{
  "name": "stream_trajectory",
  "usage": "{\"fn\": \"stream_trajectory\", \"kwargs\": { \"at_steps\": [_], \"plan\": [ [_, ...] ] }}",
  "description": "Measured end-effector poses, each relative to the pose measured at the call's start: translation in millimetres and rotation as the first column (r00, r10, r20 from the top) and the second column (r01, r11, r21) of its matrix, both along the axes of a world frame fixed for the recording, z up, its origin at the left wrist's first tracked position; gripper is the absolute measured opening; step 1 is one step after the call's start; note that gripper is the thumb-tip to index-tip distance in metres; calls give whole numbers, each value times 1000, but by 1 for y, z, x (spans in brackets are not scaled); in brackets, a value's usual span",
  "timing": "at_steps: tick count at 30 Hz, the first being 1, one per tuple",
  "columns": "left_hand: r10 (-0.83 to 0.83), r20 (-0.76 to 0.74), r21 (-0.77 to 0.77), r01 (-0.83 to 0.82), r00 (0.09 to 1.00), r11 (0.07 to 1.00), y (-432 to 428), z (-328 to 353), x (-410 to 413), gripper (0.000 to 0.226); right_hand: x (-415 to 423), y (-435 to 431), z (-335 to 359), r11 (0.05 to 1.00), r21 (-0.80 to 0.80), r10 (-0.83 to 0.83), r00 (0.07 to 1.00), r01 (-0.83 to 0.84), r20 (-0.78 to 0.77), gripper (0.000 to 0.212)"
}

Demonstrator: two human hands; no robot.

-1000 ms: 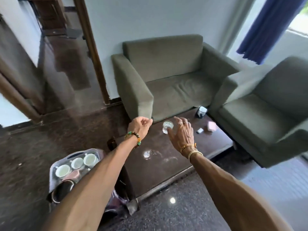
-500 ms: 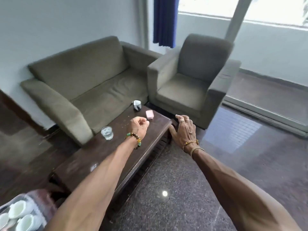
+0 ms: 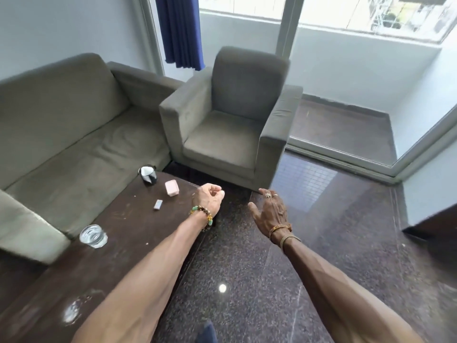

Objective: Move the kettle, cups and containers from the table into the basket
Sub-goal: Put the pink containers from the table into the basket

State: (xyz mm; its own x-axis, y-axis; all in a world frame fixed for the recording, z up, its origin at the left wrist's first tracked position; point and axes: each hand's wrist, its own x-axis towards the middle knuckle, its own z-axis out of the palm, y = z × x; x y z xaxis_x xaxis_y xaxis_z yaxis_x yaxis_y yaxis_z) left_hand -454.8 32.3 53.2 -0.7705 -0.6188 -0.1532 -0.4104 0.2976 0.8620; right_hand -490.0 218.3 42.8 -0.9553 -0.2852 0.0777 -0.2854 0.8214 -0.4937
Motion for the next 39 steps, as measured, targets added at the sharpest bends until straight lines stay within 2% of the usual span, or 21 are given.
{"fn": "stream_trajectory", "kwargs": {
  "at_steps": [6, 14, 22, 26, 30, 33, 39],
  "plan": [
    [-27, 54, -34, 29, 998, 999, -21, 15, -78, 10, -80, -18, 14, 1000, -2, -26, 1000, 26, -17, 54],
    [-13, 88, -43, 17, 996, 999, -34, 13, -161, 2, -182, -42, 14, 1000, -6, -22, 1000, 22, -9, 53],
    [170, 187, 61, -184, 968, 981, -54, -46, -215, 7, -266, -78, -45, 956, 99, 258, 952, -276, 164, 52],
    [269, 229, 46, -286, 936, 957, -74, -56, -223, 6, -298, -112, -51, 913, 111, 367, 910, -392, 193, 53],
    [372, 233, -6, -381, 898, 925, -116, -50, -222, 5, -317, -158, -43, 890, 65, 434, 882, -452, 184, 52],
    [432, 216, 13, -446, 875, 895, -148, -49, -218, 1, -324, -195, -41, 872, 41, 473, 861, -488, 184, 52],
    [528, 236, 56, -554, 816, 831, -195, -79, -196, 21, -306, -255, -71, 831, 32, 531, 810, -555, 251, 53]
  ]
}}
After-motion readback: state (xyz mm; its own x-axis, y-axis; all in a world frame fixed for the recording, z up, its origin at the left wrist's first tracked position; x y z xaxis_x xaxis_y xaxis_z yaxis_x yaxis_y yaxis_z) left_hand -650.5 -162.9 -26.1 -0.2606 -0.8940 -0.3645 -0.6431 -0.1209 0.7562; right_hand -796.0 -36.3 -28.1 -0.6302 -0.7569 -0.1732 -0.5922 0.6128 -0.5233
